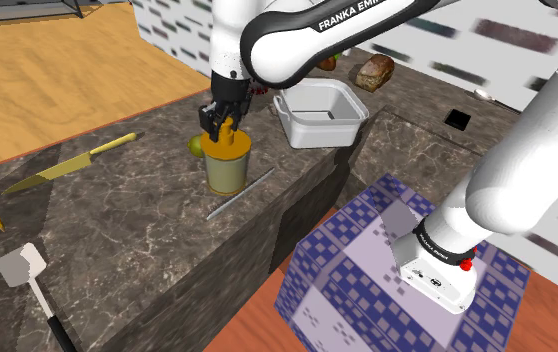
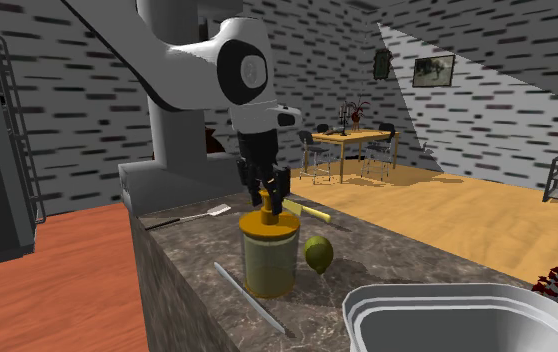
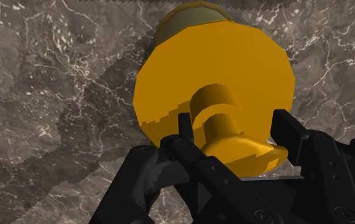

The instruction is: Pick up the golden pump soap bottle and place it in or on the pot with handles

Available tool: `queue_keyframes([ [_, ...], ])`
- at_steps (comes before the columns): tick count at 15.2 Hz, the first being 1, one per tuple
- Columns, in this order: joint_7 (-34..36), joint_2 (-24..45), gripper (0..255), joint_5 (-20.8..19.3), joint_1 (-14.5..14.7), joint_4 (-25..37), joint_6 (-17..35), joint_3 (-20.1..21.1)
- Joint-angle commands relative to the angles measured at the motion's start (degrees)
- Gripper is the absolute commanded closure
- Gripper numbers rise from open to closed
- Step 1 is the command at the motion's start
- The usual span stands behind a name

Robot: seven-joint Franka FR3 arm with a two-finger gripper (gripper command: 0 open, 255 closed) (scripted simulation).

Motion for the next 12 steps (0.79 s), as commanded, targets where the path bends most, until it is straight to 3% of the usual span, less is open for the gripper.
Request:
queue_keyframes([
  [1,-0.3,-0.6,255,0.4,0.0,0.6,-1.1,0.0],
  [12,-2.1,-3.8,255,2.7,-0.3,5.8,-9.1,0.1],
])
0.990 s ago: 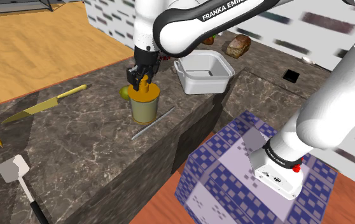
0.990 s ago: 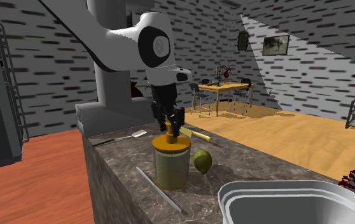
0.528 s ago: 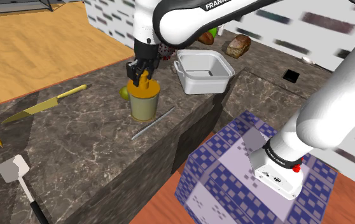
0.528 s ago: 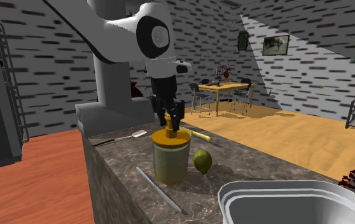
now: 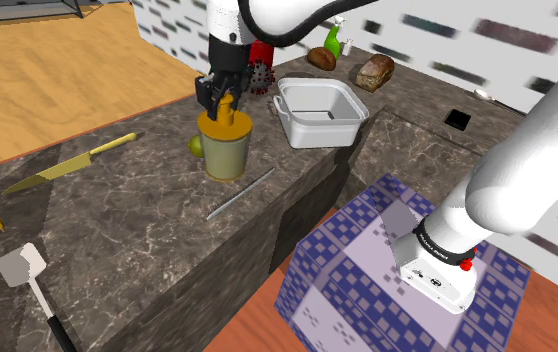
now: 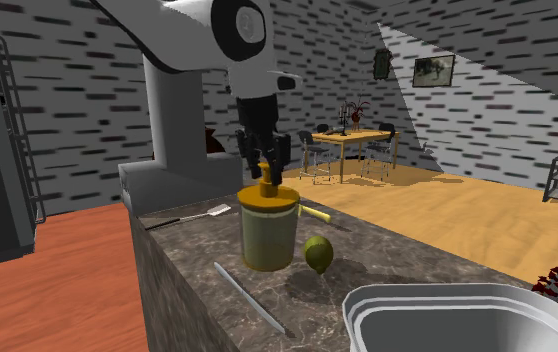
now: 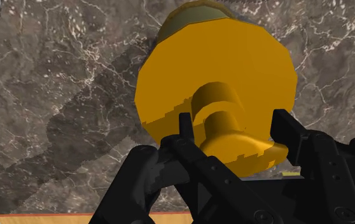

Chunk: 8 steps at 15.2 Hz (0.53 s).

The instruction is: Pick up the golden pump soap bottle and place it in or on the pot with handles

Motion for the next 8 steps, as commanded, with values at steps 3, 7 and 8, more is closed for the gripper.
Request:
queue_keyframes([
  [3,-0.5,-0.9,255,0.6,-0.1,2.1,-2.9,0.0],
  [7,-0.8,-1.5,255,1.0,-0.1,4.6,-5.9,-0.1],
  [8,-0.9,-1.7,255,1.1,-0.1,5.2,-6.6,-0.1],
])
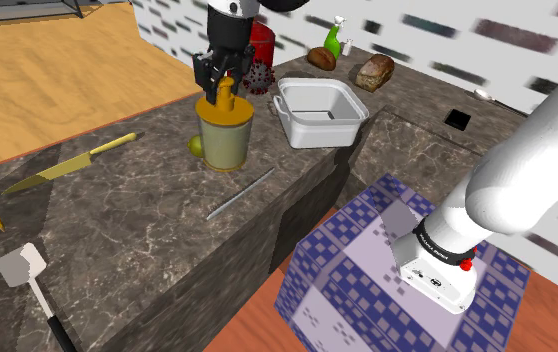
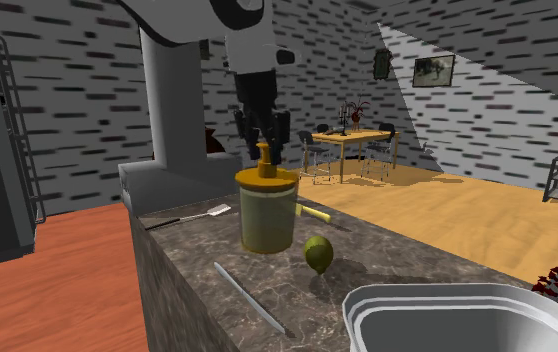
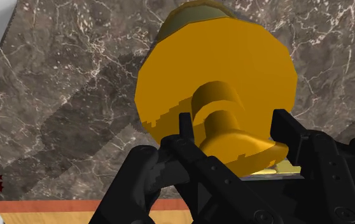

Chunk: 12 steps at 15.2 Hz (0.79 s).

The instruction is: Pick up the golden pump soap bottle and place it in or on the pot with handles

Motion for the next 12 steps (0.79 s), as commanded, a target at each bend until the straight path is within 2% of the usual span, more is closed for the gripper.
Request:
queue_keyframes([
  [1,-0.2,-0.1,255,0.1,-0.1,1.6,-1.7,-0.1],
  [12,-0.6,-0.3,255,0.3,-0.1,9.8,-10.1,-0.1],
])
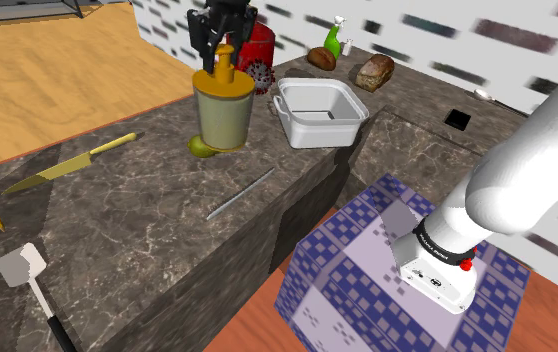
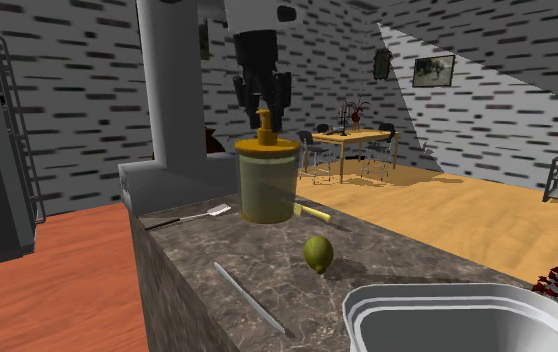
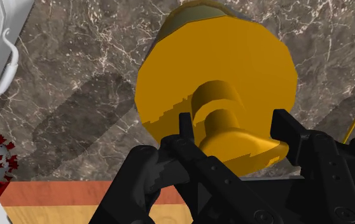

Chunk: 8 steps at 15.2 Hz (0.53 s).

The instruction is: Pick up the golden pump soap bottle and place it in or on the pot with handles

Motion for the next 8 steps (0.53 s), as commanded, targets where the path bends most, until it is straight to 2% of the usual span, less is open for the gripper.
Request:
queue_keyframes([
  [1,0.0,0.1,255,0.0,0.0,1.6,-1.5,0.0],
  [8,0.1,0.9,255,-0.4,0.1,7.9,-7.1,0.1],
])
